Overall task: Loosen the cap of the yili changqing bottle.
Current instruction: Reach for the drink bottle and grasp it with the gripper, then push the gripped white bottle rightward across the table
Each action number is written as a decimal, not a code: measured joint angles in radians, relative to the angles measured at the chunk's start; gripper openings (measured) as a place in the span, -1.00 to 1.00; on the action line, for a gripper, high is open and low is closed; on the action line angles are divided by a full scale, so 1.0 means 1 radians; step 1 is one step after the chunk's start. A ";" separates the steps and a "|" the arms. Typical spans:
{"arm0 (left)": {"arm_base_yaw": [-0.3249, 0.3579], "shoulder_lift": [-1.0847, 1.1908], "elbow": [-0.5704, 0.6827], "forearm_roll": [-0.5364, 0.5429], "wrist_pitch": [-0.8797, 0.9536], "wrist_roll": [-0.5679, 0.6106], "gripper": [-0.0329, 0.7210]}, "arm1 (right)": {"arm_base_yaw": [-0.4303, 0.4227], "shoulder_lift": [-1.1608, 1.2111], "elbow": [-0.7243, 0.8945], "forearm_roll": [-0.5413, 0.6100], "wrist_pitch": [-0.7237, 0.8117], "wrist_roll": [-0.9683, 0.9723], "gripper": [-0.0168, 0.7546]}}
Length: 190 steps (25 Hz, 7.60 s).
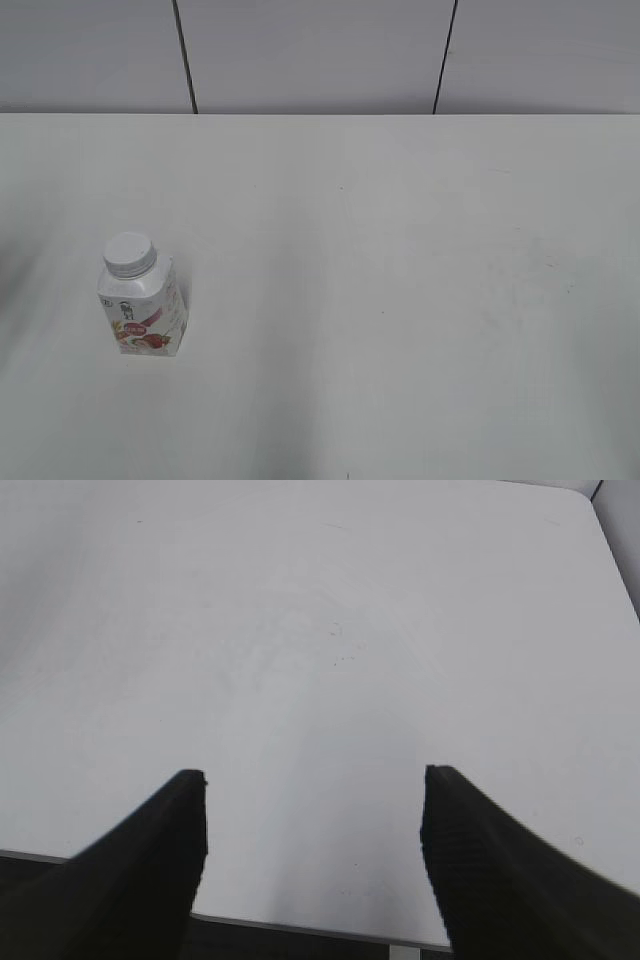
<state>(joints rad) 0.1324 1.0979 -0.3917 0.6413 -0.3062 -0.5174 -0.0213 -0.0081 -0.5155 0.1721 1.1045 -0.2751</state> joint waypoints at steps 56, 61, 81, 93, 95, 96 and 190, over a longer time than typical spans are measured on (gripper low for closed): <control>0.544 0.440 -0.156 1.195 -0.896 -0.273 0.24 | 0.000 0.000 0.000 0.000 0.000 0.000 0.42; 0.544 0.440 -0.156 1.196 -0.898 -0.218 0.17 | 0.000 0.000 0.000 0.000 0.000 0.000 0.42; 0.530 0.610 -0.162 1.198 -0.900 -0.069 0.77 | 0.000 0.000 0.000 0.000 0.000 0.000 0.42; 0.370 0.824 -0.248 1.197 -0.899 -0.004 0.85 | 0.000 0.000 0.000 0.000 0.000 0.000 0.42; 0.338 0.857 -0.276 1.197 -0.900 -0.002 0.85 | 0.000 0.000 0.000 0.000 0.000 0.000 0.42; 0.324 0.874 -0.288 1.197 -0.900 -0.002 0.85 | 0.000 0.000 0.000 0.000 0.000 0.000 0.42; -0.372 1.213 -0.709 0.917 -0.869 -0.024 0.23 | 0.000 0.000 0.000 0.000 0.000 0.000 0.42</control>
<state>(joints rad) -0.2393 2.3110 -1.1003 1.5585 -1.1756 -0.5419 -0.0213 -0.0081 -0.5155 0.1721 1.1045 -0.2751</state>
